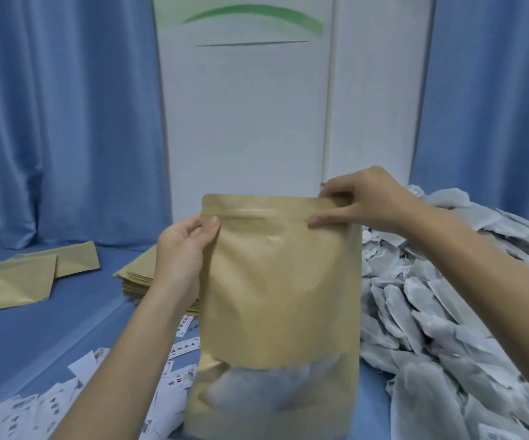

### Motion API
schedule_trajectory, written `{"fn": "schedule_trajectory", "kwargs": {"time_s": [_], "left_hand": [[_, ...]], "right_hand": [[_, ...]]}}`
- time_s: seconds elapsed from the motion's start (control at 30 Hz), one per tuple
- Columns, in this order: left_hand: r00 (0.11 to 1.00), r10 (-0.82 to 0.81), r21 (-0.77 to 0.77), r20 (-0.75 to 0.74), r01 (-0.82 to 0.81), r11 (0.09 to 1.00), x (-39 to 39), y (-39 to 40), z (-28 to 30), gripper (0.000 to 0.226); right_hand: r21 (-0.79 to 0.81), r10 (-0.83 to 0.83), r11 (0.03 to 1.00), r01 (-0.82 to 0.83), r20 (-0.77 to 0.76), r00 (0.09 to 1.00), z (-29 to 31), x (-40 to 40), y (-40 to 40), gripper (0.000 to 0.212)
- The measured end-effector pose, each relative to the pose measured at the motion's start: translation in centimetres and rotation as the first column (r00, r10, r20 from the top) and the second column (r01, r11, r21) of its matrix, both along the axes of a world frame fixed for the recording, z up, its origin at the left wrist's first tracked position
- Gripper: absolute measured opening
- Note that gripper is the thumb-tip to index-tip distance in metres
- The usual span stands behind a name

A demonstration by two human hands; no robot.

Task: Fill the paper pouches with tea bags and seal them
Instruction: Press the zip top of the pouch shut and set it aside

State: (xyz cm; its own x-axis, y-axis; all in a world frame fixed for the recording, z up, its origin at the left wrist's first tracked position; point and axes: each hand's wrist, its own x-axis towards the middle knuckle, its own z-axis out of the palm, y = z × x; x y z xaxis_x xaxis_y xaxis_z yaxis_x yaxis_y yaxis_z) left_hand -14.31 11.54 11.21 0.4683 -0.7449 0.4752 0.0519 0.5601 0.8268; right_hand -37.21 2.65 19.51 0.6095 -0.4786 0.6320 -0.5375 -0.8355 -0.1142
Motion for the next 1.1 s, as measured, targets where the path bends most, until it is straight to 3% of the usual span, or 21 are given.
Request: {"fn": "schedule_trajectory", "kwargs": {"time_s": [0.1, 0.2, 0.27, 0.37, 0.43, 0.5, 0.57, 0.63, 0.77, 0.83, 0.9, 0.97, 1.1], "left_hand": [[0.997, -0.024, 0.05, -0.068, 0.027, 0.998, -0.7, -0.5, -1.4, 0.013], [0.994, -0.027, 0.067, -0.108, 0.035, 0.997, -1.2, -1.0, -2.4, 0.018], [0.996, 0.018, 0.053, -0.089, -0.013, 0.998, -1.5, -1.2, -2.6, 0.023], [1.0, 0.016, 0.076, 0.003, -0.016, 0.997, -2.0, -1.5, -2.3, 0.008], [0.999, 0.022, 0.103, 0.03, -0.025, 0.994, -1.9, -1.7, -2.1, 0.016], [0.998, 0.067, 0.079, 0.015, -0.068, 0.995, -1.9, -1.9, -1.9, 0.012], [0.995, 0.101, 0.025, 0.01, -0.101, 0.995, -2.0, -2.0, -1.8, 0.01], [0.99, 0.131, -0.012, 0.05, -0.13, 0.991, -2.3, -2.2, -2.1, 0.01], [0.992, 0.103, -0.046, 0.077, -0.099, 0.994, -3.1, -2.2, -2.4, 0.007], [0.995, 0.076, -0.027, 0.065, -0.075, 0.997, -3.0, -2.2, -2.5, 0.004], [0.995, 0.075, -0.002, 0.063, -0.075, 0.997, -2.8, -2.1, -2.6, 0.015], [0.985, 0.141, -0.013, 0.103, -0.14, 0.99, -2.7, -2.1, -2.7, 0.017], [0.893, 0.374, -0.075, 0.25, -0.367, 0.927, -3.0, -2.4, -3.0, 0.032]], "right_hand": [[-0.01, -0.033, 0.999, 0.032, -0.061, 0.998, -0.8, 0.3, -1.0, 0.048], [-0.006, -0.125, 0.992, 0.128, -0.253, 0.959, -1.6, 0.5, -2.2, 0.051], [0.046, -0.147, 0.986, 0.162, -0.234, 0.961, -1.8, 0.3, -2.7, 0.05], [0.139, -0.106, 0.982, 0.127, -0.146, 0.984, -2.0, 0.3, -3.0, 0.044], [0.156, -0.119, 0.978, 0.141, -0.142, 0.983, -1.8, 0.3, -2.9, 0.041], [0.103, -0.151, 0.98, 0.17, -0.169, 0.974, -1.4, 0.5, -2.5, 0.041], [-0.05, -0.176, 0.984, 0.169, -0.178, 0.968, -0.8, 1.4, -1.8, 0.047], [-0.175, -0.132, 0.979, 0.1, -0.182, 0.974, -0.3, 3.1, -0.4, 0.05], [0.116, 0.084, 0.992, -0.053, -0.282, 0.956, 0.1, 5.9, 0.8, 0.024], [0.105, 0.088, 0.993, -0.057, -0.323, 0.942, -0.1, 6.3, 0.6, 0.019], [0.053, 0.071, 0.997, -0.057, -0.337, 0.939, -0.5, 6.5, 0.3, 0.027], [-0.002, 0.051, 0.999, -0.054, -0.319, 0.946, -1.1, 6.7, 0.2, 0.037], [0.022, 0.066, 0.998, -0.062, -0.302, 0.951, -1.2, 6.6, 0.3, 0.037]]}}
